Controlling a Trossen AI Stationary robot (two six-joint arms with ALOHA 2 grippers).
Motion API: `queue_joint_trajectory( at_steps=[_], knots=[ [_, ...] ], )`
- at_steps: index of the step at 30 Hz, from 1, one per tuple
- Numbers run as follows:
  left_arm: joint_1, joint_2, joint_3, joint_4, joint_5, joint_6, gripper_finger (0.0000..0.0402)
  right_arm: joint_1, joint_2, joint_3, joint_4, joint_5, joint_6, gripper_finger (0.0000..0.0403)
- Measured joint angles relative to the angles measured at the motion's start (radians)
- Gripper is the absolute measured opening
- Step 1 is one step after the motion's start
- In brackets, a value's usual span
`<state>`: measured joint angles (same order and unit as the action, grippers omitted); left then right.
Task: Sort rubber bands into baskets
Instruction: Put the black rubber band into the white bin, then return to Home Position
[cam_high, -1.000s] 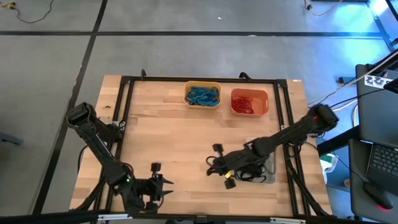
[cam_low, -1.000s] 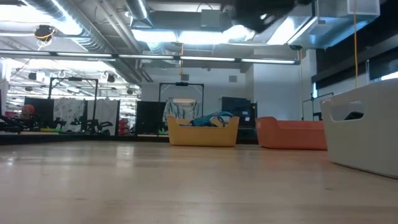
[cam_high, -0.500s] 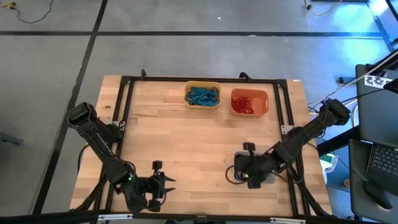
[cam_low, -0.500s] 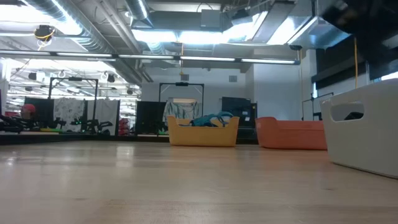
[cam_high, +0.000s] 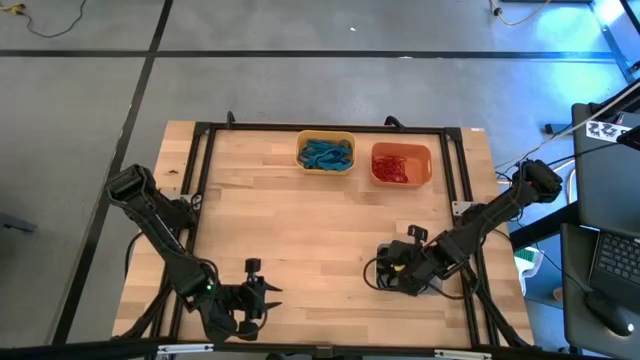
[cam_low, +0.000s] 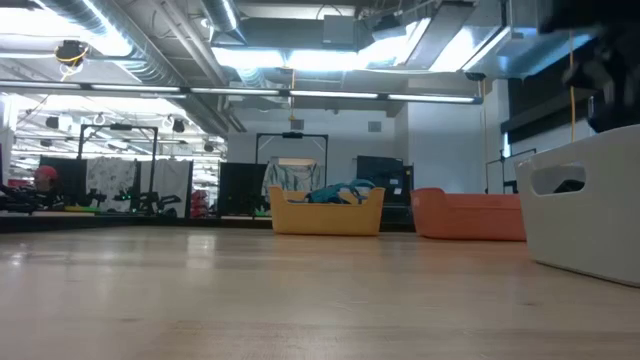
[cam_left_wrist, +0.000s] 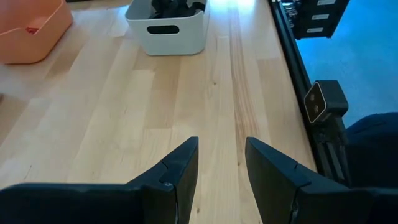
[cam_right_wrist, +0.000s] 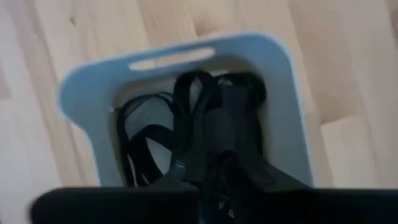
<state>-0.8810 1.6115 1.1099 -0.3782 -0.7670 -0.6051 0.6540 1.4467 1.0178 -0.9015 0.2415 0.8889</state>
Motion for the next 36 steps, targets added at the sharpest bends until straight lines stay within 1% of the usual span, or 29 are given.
queue_joint_trajectory(
  at_steps=[3, 8, 10, 12, 14, 17, 22, 25, 31, 34, 36],
  knots=[
    [0.0, 0.0, 0.0, 0.0, 0.0, 0.0, 0.0131, 0.0, 0.0, -0.031, 0.016, -0.026, 0.021, 0.0089],
    [0.01, 0.0, 0.0, 0.005, -0.002, -0.001, 0.0131, -0.008, 0.0, -0.022, 0.014, -0.057, 0.004, 0.0175],
    [0.019, 0.0, -0.003, 0.043, -0.002, 0.002, 0.0131, -0.022, -0.001, -0.007, 0.01, -0.077, -0.019, 0.0198],
    [0.035, 0.0, -0.005, 0.074, -0.002, 0.045, 0.0131, -0.038, -0.001, 0.012, 0.004, -0.084, -0.041, 0.0213],
    [0.055, 0.0, -0.005, 0.079, 0.006, 0.087, 0.0131, -0.055, -0.001, 0.032, 0.005, -0.08, -0.079, 0.0221],
    [0.103, 0.0, -0.006, 0.078, 0.055, 0.139, 0.0131, -0.076, -0.002, 0.057, 0.003, -0.051, -0.137, 0.0224],
    [0.216, 0.0, -0.006, 0.077, 0.166, 0.242, 0.0131, -0.124, -0.003, 0.082, 0.003, -0.006, -0.219, 0.0225],
    [0.28, -0.011, -0.007, 0.066, 0.201, 0.326, 0.0131, -0.159, -0.003, 0.083, 0.018, 0.016, -0.29, 0.0225],
    [0.375, -0.115, -0.007, 0.02, 0.209, 0.432, 0.0131, -0.218, -0.004, 0.083, 0.02, 0.108, -0.407, 0.0225],
    [0.406, -0.176, -0.008, -0.01, 0.209, 0.465, 0.0131, -0.251, -0.006, 0.083, 0.037, 0.116, -0.467, 0.0225],
    [0.418, -0.226, -0.039, -0.001, 0.209, 0.491, 0.0131, -0.274, -0.007, 0.083, 0.052, 0.117, -0.505, 0.0225]
  ],
)
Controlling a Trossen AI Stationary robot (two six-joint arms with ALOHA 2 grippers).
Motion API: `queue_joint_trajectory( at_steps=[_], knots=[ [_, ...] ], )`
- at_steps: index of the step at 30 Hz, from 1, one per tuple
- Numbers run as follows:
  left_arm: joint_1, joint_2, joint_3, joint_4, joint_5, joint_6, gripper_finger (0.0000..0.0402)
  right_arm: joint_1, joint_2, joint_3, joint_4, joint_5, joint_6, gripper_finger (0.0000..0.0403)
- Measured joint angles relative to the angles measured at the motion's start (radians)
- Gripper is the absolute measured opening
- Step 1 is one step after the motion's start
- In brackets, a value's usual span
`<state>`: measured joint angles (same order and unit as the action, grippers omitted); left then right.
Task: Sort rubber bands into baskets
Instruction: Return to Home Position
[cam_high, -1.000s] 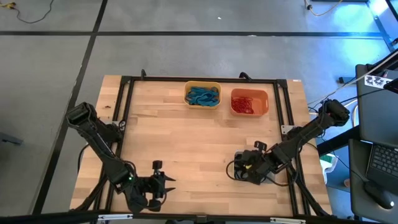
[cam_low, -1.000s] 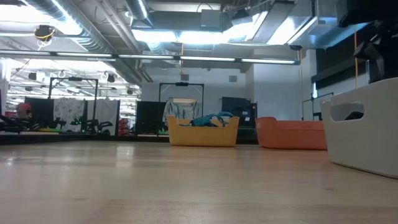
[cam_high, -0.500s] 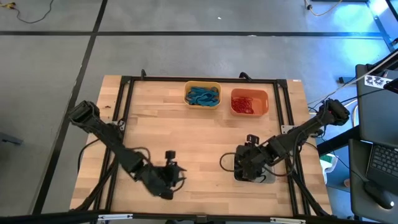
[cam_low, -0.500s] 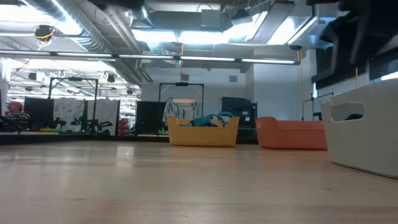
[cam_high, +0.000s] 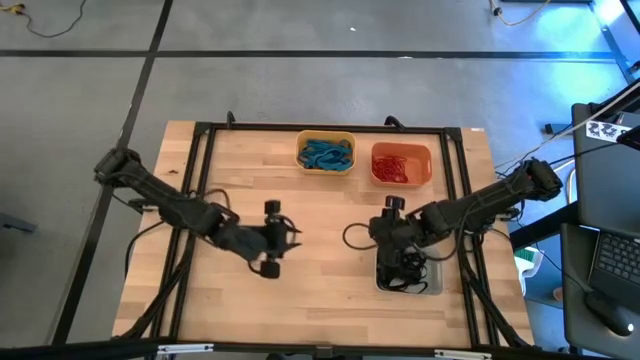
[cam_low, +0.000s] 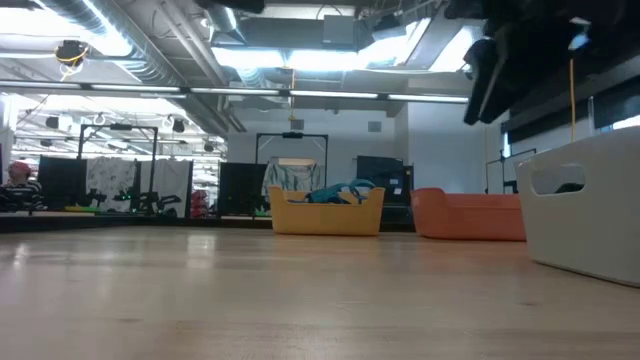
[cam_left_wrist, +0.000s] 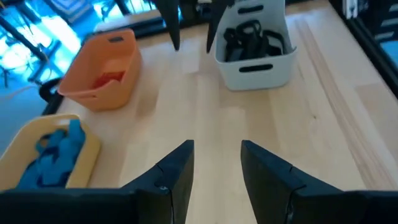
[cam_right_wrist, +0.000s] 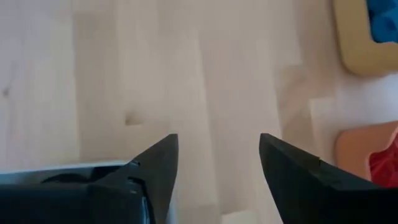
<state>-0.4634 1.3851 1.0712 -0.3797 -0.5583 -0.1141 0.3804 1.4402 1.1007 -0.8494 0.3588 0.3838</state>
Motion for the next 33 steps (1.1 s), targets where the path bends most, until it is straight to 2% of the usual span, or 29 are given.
queue_joint_trajectory(
  at_steps=[6, 11, 16, 22, 27, 33],
  knots=[
    [0.033, -0.236, -0.256, 0.132, 0.002, -0.008, 0.0131, -0.056, -0.012, 0.0, 0.022, 0.0, -0.098, 0.0214],
    [0.077, -0.472, -0.47, 0.255, 0.001, -0.048, 0.0131, -0.094, -0.076, -0.025, 0.105, -0.012, -0.183, 0.0172],
    [0.126, -0.64, -0.637, 0.365, 0.002, -0.076, 0.0128, -0.135, -0.181, -0.119, 0.254, -0.071, -0.258, 0.0131],
    [0.214, -0.761, -0.759, 0.387, 0.067, -0.091, 0.0081, -0.205, -0.326, -0.306, 0.53, -0.22, -0.36, 0.0086],
    [0.28, -0.834, -0.836, 0.495, 0.22, -0.022, 0.0035, -0.278, -0.431, -0.441, 0.695, -0.313, -0.363, 0.0052],
    [0.292, -0.916, -0.911, 0.524, 0.241, -0.024, 0.0003, -0.289, -0.519, -0.585, 0.824, -0.325, -0.358, 0.0016]
  ],
)
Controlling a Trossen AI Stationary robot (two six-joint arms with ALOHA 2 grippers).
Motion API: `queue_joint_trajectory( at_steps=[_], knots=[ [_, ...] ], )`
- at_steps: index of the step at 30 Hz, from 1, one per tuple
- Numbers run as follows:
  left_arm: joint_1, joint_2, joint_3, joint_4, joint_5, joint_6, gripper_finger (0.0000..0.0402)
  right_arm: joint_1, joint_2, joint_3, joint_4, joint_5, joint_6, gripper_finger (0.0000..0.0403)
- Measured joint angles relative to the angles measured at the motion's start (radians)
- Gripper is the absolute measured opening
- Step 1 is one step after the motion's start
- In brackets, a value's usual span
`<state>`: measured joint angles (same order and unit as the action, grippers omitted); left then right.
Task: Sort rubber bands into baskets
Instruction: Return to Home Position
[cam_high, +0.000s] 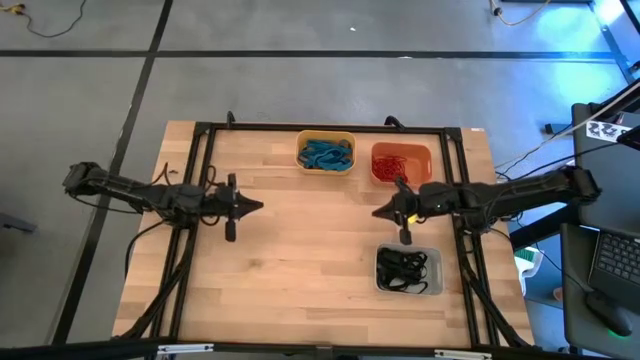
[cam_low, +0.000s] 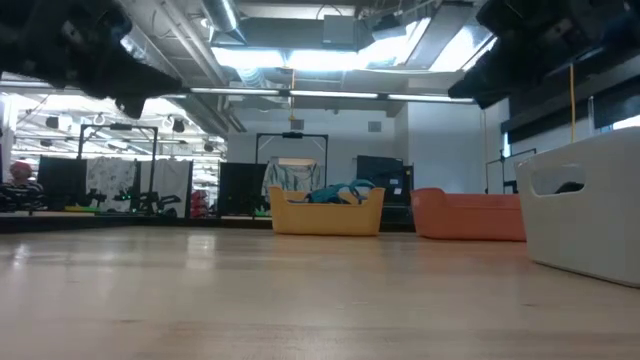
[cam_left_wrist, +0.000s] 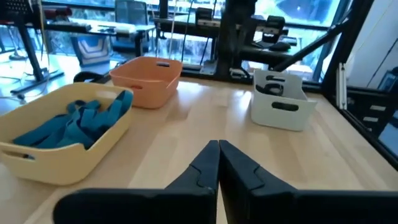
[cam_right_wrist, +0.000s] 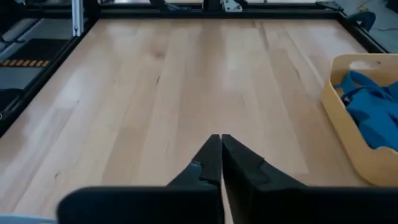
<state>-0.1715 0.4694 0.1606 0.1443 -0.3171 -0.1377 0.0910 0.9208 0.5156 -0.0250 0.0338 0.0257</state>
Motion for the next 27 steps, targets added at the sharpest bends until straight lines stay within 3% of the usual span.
queue_joint_trajectory(
  at_steps=[6, 13, 19, 27],
  knots=[
    [0.002, -0.094, -0.112, 0.083, -0.027, 0.003, 0.0005, 0.0, -0.047, -0.111, 0.139, 0.025, 0.035, 0.0009],
    [0.001, -0.167, -0.122, 0.07, -0.034, 0.068, 0.0006, 0.0, -0.15, -0.154, 0.164, 0.041, 0.053, 0.0006],
    [0.002, -0.223, -0.122, 0.023, -0.036, 0.117, 0.0003, 0.0, -0.218, -0.208, 0.207, 0.095, 0.06, 0.0006],
    [0.0, -0.337, -0.123, -0.15, -0.034, 0.087, 0.0002, 0.0, -0.329, -0.275, 0.211, 0.037, 0.138, 0.0006]
  ],
)
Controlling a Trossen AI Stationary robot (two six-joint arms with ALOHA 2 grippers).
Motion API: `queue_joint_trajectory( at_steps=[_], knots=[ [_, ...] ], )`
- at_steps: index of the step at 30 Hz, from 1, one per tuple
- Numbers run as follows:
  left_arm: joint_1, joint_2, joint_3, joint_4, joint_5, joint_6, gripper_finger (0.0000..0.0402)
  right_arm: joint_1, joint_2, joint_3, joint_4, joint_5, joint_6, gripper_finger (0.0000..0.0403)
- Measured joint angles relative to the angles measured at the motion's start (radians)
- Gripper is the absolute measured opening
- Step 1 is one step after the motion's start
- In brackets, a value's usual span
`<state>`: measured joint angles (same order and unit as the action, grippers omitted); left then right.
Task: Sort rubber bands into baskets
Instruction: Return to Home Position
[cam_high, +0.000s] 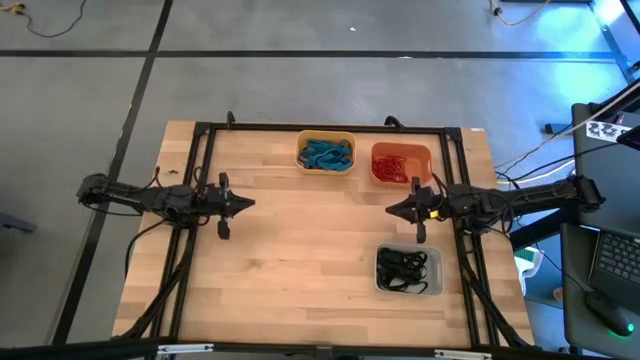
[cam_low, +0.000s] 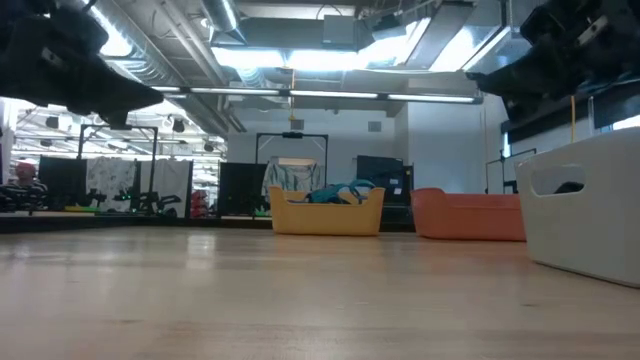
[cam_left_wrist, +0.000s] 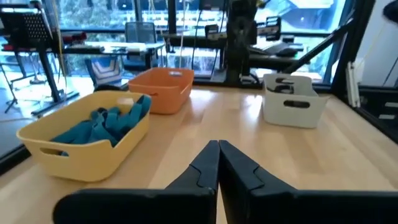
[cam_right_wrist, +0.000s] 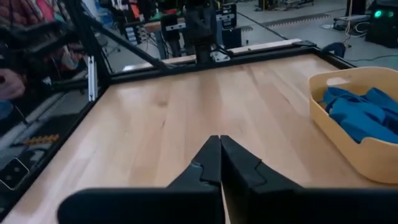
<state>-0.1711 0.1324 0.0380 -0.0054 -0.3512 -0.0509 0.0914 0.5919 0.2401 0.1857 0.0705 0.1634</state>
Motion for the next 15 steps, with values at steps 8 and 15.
queue_joint_trajectory(
  at_steps=[8, 15],
  knots=[
    [0.021, -0.133, 0.001, -0.035, 0.109, 0.129, 0.0003, 0.0, -0.127, -0.073, 0.011, -0.029, 0.012, 0.0006],
    [0.092, -0.129, 0.0, -0.039, 0.152, 0.08, 0.0004, 0.0, -0.261, -0.146, 0.004, -0.029, 0.011, 0.0005]
  ],
)
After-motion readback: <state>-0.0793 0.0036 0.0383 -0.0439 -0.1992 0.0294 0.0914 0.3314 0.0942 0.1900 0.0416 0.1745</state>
